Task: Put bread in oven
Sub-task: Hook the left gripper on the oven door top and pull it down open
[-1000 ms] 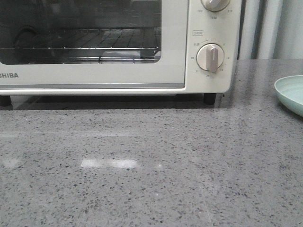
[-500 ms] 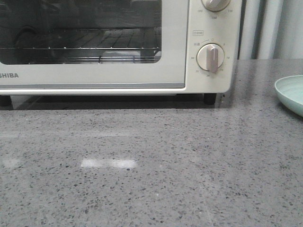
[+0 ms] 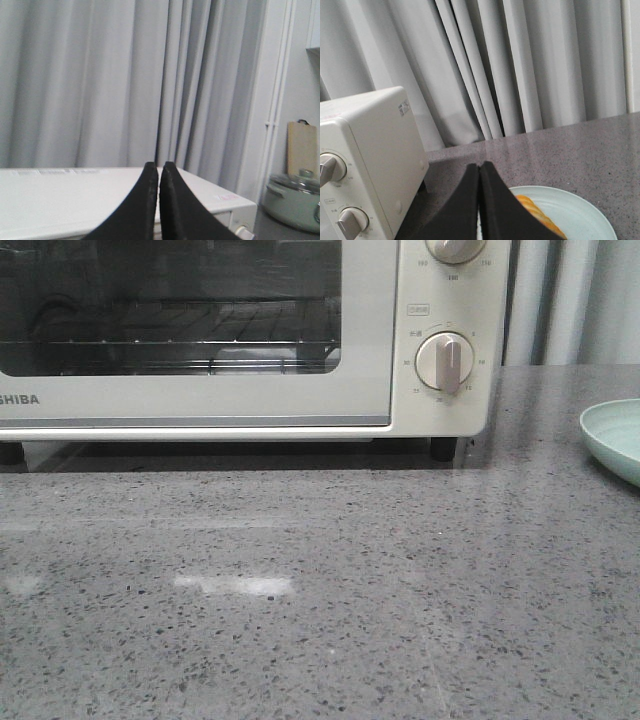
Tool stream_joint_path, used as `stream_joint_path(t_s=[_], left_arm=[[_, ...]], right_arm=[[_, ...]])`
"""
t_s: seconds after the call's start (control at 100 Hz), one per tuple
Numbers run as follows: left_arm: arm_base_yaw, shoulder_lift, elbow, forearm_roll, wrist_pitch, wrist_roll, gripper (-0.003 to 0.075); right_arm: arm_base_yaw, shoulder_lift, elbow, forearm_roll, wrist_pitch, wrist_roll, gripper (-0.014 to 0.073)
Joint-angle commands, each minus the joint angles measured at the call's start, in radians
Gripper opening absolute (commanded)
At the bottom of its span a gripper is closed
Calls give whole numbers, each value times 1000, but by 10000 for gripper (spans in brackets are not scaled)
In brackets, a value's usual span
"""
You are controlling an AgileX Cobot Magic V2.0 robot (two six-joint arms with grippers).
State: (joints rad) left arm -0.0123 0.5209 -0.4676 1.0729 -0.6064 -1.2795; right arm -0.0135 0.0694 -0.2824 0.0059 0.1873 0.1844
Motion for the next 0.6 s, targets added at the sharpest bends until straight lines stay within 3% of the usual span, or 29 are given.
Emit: stream_joint_path(t_s=[0.0,0.23,0.42,0.59], left_arm=[[-2,137,-74,15,-93,-119,-21],[-2,435,-208,56,-280,-141,-21],[-4,531,-320,208,-276,-204,-22],[-62,535,-367,321,-164,-208,-22]], right_arm=[[0,38,-48,-13,-54,-2,-61],[0,40,-48,-13,0,-2,-61],[0,40,-48,-13,18,-2,-61],[0,40,-48,-13,18,-2,-61]])
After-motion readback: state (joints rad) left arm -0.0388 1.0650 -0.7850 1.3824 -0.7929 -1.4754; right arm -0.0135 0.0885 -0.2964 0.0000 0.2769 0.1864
